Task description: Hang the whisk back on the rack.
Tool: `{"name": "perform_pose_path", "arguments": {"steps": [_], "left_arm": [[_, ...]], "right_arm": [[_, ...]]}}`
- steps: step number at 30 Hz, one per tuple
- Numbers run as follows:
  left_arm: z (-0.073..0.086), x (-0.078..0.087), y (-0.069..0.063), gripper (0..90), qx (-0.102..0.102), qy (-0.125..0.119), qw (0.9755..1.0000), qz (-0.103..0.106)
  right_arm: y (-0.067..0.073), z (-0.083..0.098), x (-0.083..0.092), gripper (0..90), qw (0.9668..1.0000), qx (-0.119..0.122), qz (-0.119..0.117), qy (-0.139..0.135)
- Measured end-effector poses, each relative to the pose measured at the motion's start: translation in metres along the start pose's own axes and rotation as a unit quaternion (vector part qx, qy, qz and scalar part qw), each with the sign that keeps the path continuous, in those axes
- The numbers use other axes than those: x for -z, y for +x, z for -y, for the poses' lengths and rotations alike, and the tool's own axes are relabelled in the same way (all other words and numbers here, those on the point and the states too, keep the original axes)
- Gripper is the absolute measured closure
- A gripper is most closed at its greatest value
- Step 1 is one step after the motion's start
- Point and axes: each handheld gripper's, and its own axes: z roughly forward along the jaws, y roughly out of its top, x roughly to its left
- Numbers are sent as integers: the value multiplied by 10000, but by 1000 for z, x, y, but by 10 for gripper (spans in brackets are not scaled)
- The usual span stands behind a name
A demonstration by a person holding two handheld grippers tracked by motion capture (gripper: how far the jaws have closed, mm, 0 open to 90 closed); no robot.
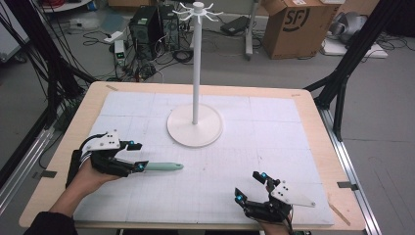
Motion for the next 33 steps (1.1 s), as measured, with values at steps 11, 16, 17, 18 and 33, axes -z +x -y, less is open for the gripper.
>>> {"name": "perform_pose_path", "arguments": {"steps": [11, 16, 17, 18, 33], "left_arm": [[-3, -23, 11, 359, 77, 584, 9970, 495], [-2, -31, 13, 391, 93, 752, 9954, 594], [-1, -32, 13, 403, 106, 772, 9950, 621], [-1, -34, 13, 406, 105, 795, 9948, 626], [1, -53, 9, 445, -23, 1567, 9865, 481]], "right_arm": [[-1, 0, 1, 147, 10000, -49, -5, -25], [-1, -1, 1, 147, 10000, -54, -16, -44], [-1, -1, 1, 147, 10000, -63, -24, -54], [-1, -1, 2, 146, 10000, -76, -22, -60], [-1, -1, 3, 147, 9999, -89, -33, -85]]}}
